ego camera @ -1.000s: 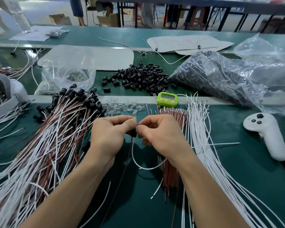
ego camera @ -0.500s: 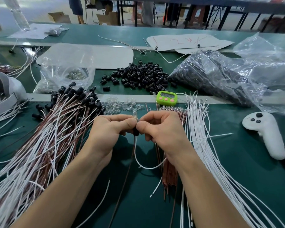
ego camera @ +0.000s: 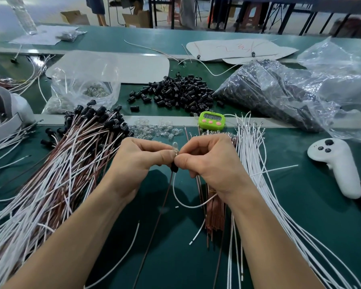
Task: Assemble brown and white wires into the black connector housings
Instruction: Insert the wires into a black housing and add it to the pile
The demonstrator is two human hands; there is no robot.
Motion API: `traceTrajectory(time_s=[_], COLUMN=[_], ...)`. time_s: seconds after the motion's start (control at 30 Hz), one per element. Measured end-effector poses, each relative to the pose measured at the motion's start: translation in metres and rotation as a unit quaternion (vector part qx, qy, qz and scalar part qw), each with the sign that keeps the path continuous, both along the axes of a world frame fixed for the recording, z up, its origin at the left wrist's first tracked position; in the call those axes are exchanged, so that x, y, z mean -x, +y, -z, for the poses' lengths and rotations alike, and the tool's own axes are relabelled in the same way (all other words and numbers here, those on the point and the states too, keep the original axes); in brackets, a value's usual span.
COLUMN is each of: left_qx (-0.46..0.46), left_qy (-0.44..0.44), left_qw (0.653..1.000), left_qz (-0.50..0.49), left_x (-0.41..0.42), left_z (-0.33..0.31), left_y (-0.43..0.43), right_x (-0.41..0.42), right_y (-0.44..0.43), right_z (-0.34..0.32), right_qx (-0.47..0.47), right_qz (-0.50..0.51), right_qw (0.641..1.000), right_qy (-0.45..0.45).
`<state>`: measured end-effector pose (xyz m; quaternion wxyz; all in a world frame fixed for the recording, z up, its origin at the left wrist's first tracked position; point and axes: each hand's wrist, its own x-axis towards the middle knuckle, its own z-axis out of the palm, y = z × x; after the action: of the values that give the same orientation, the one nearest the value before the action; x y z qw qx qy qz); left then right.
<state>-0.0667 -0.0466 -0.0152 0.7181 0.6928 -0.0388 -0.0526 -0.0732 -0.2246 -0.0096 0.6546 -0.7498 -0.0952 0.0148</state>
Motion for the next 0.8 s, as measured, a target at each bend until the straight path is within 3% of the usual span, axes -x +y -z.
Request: traceTrajectory(time_s=[0.47,0.8], left_qx=[0.025,-0.076], left_qy=[-0.005,-0.057], left_qw=[1.000,0.995], left_qz=[0.013,0.005], left_x=[0.0003,0.0026], left_z=[0.0014,-0.0063], left_y=[-0.0016,0.0014], right_x=[0.0024,0.0053], right_y=[0.0003,-0.0016], right_z=[-0.0051,-0.0083], right_qx=[0.012,0.118], right_qz=[0.016,0.028], right_qw=[1.000,0.992], right_qy=[-0.012,-0.024])
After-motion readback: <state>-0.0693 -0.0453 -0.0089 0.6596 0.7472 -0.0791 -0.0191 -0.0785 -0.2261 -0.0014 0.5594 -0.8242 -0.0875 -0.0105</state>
